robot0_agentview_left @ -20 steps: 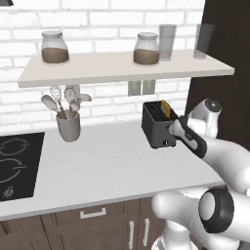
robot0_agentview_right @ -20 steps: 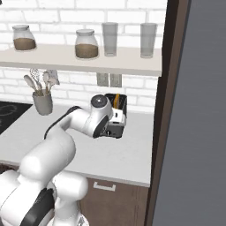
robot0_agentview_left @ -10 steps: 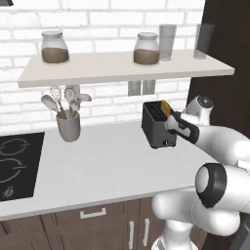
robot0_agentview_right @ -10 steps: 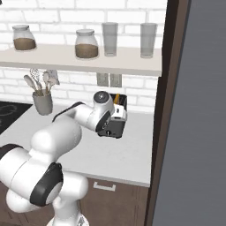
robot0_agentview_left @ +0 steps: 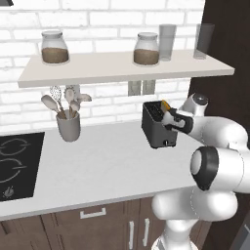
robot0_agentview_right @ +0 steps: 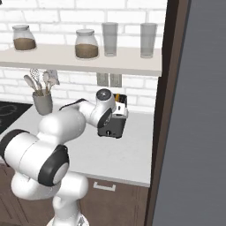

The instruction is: Start the toaster. Once the lever pops up, take the bread to the plate on the dining counter.

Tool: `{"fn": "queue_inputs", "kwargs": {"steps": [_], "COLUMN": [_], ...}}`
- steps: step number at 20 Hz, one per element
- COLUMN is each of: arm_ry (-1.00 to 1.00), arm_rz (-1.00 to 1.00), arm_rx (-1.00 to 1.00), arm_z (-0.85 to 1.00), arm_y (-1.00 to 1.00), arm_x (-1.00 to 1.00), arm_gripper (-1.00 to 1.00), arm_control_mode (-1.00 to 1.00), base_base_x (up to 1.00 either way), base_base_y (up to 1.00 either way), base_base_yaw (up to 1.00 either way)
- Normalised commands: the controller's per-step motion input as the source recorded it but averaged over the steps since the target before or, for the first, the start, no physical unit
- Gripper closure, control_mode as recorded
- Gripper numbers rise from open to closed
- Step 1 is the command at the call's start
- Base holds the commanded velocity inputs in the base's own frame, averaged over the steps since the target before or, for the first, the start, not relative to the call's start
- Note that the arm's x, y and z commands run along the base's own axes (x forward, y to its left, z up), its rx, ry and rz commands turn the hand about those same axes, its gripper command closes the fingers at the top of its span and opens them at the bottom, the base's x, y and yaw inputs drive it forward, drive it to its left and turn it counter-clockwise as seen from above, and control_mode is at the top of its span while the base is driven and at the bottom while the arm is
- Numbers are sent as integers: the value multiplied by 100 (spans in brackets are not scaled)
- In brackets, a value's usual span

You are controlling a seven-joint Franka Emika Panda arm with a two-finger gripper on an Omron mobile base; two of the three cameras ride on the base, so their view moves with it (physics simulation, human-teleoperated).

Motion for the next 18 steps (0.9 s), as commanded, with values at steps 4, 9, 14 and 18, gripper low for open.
{"fn": "queue_inputs", "kwargs": {"steps": [4, 9, 14, 18], "arm_ry": [0, 0, 0, 0], "arm_rz": [0, 0, 0, 0], "arm_rx": [0, 0, 0, 0], "arm_z": [-16, -14, -10, -8], "arm_y": [0, 0, 0, 0], "arm_x": [18, 6, 0, 0], "arm_gripper": [-100, -100, -100, -100], "arm_control_mode": [-100, -100, -100, -100], "base_base_x": [0, 0, 0, 0], "base_base_y": [0, 0, 0, 0], "base_base_yaw": [0, 0, 0, 0]}}
